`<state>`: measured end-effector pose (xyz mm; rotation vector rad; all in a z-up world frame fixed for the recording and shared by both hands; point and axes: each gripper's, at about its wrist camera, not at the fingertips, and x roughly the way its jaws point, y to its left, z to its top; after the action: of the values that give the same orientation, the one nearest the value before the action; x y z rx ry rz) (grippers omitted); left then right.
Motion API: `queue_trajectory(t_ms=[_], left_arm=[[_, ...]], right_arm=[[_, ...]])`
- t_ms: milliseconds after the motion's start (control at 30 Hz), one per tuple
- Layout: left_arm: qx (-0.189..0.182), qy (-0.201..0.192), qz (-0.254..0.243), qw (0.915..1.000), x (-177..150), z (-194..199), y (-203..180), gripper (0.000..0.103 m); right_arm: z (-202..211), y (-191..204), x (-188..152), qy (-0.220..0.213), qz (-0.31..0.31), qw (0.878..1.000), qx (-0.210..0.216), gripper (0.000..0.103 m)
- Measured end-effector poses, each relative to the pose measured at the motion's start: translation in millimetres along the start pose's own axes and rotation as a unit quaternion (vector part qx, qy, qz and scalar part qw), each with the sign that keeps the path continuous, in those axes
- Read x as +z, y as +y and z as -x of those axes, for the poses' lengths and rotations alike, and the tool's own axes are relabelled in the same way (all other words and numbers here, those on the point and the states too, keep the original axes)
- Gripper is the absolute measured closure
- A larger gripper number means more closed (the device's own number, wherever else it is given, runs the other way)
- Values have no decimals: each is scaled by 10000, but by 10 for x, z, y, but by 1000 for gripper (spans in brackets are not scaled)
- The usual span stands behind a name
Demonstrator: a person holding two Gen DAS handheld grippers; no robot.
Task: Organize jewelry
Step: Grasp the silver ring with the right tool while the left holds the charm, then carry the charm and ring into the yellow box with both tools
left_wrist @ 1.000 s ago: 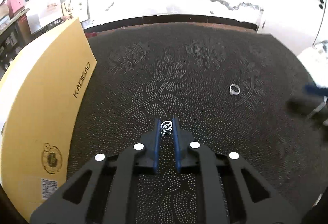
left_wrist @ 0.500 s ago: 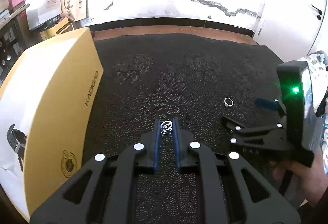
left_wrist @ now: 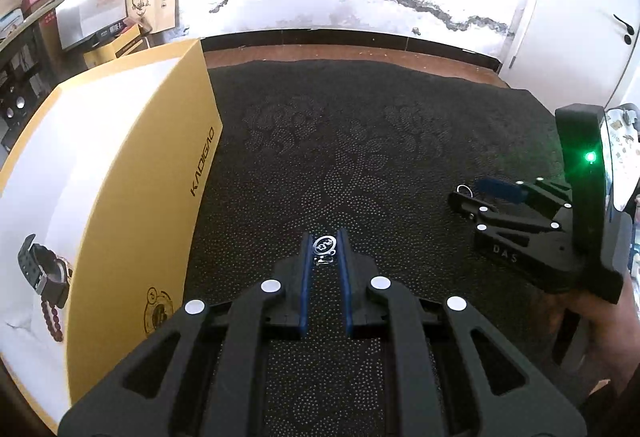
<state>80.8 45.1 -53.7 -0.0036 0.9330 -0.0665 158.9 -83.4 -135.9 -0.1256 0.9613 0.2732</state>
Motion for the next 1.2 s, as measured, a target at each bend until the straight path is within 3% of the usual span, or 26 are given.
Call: queue_trajectory(t_ms=[133,567,900,1200], left_arm=[[15,10,-10,10000,6,-5,-17,91],[49,-49,-60,10000,17,52,-29,91],[89,-5,-216,9997,-5,311,-107,91],[180,-171,-189,9995,-20,870,32,91]], right_arm=[[-10,59,18,25,79,9999,129,81],[197,88,18,60,-37,9999,90,81],[900,306,72,-3,7,10000,-24,81],[1748,690,65,-87,195,9997,-71,81]])
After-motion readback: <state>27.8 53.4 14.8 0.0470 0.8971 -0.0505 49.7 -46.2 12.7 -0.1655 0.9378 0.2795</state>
